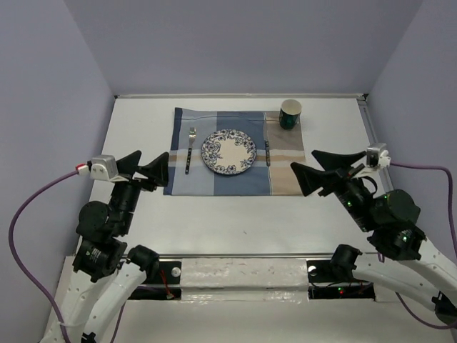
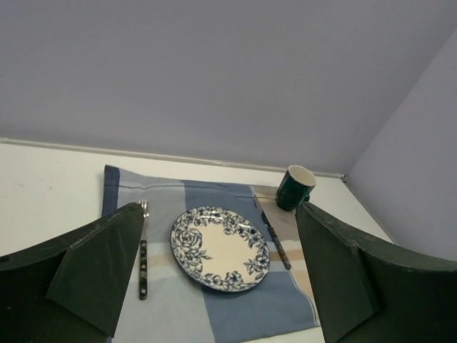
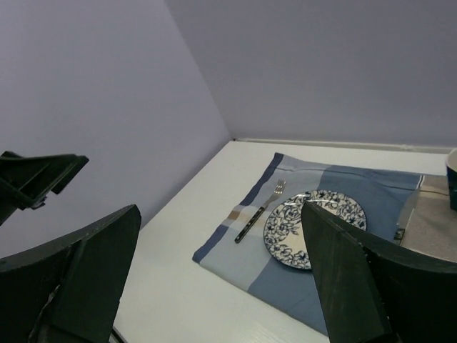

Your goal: Set the dinner table for one person

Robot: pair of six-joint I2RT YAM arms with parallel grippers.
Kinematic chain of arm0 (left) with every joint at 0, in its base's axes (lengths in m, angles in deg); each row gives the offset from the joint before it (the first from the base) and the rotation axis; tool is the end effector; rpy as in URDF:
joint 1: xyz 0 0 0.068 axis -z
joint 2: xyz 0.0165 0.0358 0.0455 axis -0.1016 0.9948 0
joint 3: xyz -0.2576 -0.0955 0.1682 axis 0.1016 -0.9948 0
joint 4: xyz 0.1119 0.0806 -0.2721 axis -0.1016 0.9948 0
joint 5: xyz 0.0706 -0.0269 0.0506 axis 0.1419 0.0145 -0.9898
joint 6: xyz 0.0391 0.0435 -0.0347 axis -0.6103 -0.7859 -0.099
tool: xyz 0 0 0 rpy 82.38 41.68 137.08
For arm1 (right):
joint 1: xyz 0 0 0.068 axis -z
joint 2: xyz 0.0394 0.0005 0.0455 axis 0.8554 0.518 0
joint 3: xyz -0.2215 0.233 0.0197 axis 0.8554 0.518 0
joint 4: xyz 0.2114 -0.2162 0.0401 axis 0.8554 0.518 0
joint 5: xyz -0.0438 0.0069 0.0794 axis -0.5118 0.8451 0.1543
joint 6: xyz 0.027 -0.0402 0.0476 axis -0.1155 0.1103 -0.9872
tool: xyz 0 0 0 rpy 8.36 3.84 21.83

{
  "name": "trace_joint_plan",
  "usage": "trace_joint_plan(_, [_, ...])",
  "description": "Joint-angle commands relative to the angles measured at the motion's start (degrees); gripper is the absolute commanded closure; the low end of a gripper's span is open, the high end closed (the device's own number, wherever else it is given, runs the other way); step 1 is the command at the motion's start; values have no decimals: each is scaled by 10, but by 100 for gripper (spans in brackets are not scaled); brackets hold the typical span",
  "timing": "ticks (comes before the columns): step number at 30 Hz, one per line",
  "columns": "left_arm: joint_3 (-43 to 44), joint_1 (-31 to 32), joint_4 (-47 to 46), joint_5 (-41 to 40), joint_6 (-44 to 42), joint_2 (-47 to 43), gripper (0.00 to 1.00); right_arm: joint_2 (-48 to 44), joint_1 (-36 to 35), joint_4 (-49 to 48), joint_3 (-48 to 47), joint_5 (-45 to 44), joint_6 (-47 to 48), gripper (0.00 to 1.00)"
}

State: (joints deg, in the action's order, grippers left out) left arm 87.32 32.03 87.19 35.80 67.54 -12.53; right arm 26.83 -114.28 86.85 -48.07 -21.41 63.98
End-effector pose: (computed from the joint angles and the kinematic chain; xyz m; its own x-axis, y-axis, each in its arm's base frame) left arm 0.0859 -0.0315 0.4297 0.2438 -0.3769 -0.8936 0.3523 0.8929 -0.2805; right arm 0.0880 0.0967 0.4505 -0.0220 0.4331 -0.9011 -0.6193 0.7016 0.3523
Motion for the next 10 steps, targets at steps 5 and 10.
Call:
trace_joint_plan(5, [21,-1,-48,36,9,25,1,-21,1,30,7,-51,36,0])
trace_joint_plan(10, [22,0,-48,38,1,25,1,-13,1,32,-7,-59,49,0])
